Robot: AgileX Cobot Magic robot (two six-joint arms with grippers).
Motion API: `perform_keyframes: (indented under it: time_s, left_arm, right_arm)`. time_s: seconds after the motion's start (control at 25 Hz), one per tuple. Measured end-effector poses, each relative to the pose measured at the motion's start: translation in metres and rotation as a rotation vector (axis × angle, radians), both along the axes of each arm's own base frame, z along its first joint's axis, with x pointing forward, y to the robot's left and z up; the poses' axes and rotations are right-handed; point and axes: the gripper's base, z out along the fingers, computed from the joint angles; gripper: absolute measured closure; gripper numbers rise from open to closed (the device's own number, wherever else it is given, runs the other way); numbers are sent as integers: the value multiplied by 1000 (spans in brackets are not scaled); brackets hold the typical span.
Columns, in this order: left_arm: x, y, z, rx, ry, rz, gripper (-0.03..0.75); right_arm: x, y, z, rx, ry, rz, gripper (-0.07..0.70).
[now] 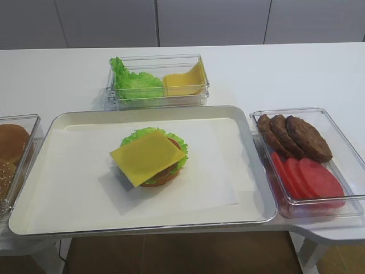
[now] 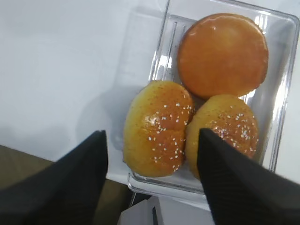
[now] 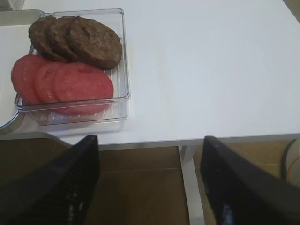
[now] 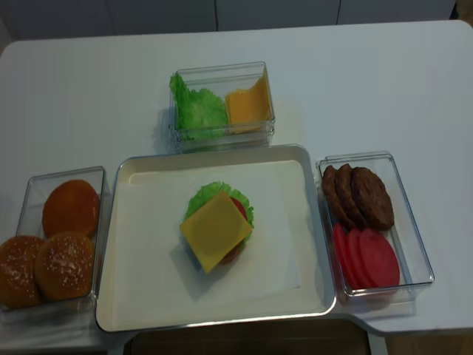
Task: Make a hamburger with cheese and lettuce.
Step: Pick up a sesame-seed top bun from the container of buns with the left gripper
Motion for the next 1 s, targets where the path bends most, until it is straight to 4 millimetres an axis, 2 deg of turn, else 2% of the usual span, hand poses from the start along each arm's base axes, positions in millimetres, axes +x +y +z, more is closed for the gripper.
perform_keyframes:
  time_s: [0.28,0.4,0.52,0.84,1.0]
  left_arm:
    - [16,0,-22,-92,125,-104,265]
    - [20,2,-28,-79,155,-129,265]
    - [21,7,-29,-29,163,-139,268]
    - [20,4,-29,-79,188,-112,276]
    - [18,12,-29,-51,195,-95,276]
  right_arm:
    - [0,0,0,0,0,0,120]
    - [0,0,0,0,0,0,120]
    - [0,0,0,0,0,0,120]
    - [0,0,0,0,0,0,120]
    - [0,0,0,0,0,0,120]
